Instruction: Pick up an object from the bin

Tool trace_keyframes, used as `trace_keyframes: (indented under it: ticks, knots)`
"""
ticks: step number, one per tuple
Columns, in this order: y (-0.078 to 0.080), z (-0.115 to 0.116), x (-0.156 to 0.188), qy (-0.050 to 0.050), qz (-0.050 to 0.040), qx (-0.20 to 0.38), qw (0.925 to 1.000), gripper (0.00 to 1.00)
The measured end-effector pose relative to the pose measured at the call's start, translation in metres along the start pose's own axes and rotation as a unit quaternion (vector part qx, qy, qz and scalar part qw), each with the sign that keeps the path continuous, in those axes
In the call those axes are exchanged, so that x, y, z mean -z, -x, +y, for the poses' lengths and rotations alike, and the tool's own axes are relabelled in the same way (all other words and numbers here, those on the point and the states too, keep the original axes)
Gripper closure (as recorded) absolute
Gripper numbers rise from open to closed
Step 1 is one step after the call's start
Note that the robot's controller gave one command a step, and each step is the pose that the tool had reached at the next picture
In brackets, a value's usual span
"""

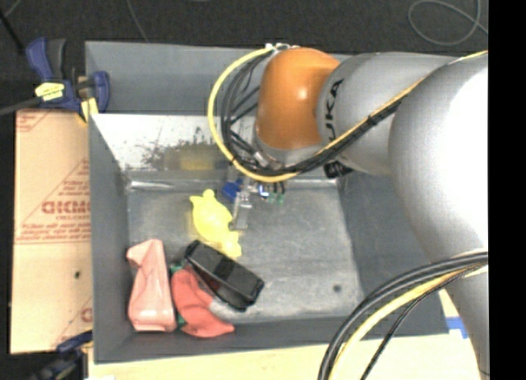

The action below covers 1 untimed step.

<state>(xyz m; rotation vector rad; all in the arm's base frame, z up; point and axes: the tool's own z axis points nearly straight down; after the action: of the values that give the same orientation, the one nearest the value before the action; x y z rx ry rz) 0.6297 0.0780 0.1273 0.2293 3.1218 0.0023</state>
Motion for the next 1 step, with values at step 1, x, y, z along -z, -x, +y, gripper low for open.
trace_keyframes:
  ticks: [1]
  knots:
    - [-0.0092, 0.0107, -0.0265, -0.001, 0.0017, 0.024, 0.9997, 0.00]
